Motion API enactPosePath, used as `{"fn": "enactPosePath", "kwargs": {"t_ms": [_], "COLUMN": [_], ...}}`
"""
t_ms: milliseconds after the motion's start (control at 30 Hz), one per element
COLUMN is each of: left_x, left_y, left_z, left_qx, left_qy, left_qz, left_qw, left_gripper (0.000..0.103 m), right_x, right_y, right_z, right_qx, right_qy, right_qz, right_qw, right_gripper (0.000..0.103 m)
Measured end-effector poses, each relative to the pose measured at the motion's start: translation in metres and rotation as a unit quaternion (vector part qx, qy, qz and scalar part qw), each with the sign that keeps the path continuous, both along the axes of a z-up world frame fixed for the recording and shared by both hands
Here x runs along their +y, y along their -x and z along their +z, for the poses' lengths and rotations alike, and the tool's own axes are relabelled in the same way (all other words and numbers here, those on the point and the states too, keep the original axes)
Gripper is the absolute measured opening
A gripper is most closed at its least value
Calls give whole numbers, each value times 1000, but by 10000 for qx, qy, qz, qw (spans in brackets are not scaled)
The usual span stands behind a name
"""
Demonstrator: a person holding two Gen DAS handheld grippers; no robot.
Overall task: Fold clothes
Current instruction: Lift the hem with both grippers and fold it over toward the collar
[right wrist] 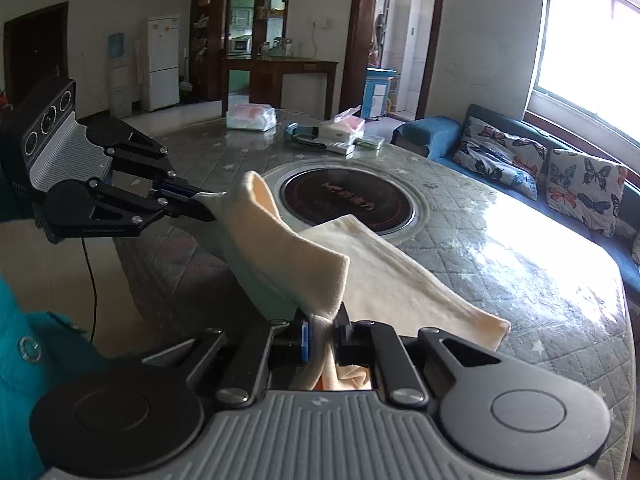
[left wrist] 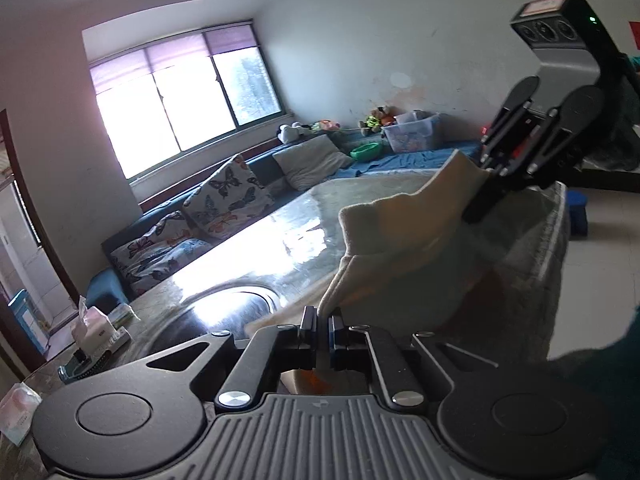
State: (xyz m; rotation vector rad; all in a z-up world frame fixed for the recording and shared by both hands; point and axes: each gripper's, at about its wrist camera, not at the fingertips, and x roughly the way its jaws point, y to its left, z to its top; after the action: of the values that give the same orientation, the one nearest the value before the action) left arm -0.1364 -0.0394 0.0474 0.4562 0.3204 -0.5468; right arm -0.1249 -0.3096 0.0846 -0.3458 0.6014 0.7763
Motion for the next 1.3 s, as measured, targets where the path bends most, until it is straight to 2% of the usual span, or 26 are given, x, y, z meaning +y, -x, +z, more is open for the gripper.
{"fn": "enactPosePath", "kwargs": {"t_ms": [133,300,367,533,633,667,733,800,867,900,1033,1067,1133,1233,1300], "left_x": [-9,-21,-30,-48,-50,-50,-50,-45,-38,-34,-22,-20,-17,-13,-8], "left_y": [-40,-100,-124,-180,-198,-203,-214,-213,-213,-213,-198,-193,-176,-155,-145], "left_z": [3,2,-5,-39,-57,-62,-73,-71,-66,-64,-48,-44,-36,-32,-36], "left_qx": [23,388,514,952,1163,1232,1367,1321,1292,1279,1272,1263,1176,1246,1473], "left_qy": [-25,95,32,-17,1,18,53,150,228,267,519,582,668,731,798], "left_qz": [170,405,570,1048,1230,1310,1470,1565,1678,1734,1892,1921,1871,1810,1748], "left_qw": [9998,9984,9970,9899,9856,9837,9796,9787,9771,9761,9723,9715,9730,9728,9703], "left_gripper": [6,6,6,8,11,11,20,22,25,28,27,27,37,37,37], "right_x": [-2,-1,1,10,13,13,10,0,-9,-14,-29,-30,-28,-23,-19], "right_y": [-29,-78,-102,-162,-193,-199,-211,-216,-218,-218,-216,-213,-202,-185,-174], "right_z": [5,5,2,-26,-53,-60,-72,-78,-77,-75,-69,-67,-62,-55,-52], "right_qx": [88,127,132,403,493,528,664,777,764,743,614,540,323,-10,-7], "right_qy": [-64,-26,44,159,199,186,65,-174,-318,-376,-572,-557,-509,-405,-391], "right_qz": [-144,-299,-421,-714,-1145,-1278,-1534,-1778,-1963,-2046,-2346,-2362,-2301,-2156,-2038], "right_qw": [9998,9995,9990,9965,9920,9902,9859,9808,9771,9753,9685,9686,9713,9756,9782], "right_gripper": [10,9,9,9,11,16,21,27,27,31,33,33,31,31,31]}}
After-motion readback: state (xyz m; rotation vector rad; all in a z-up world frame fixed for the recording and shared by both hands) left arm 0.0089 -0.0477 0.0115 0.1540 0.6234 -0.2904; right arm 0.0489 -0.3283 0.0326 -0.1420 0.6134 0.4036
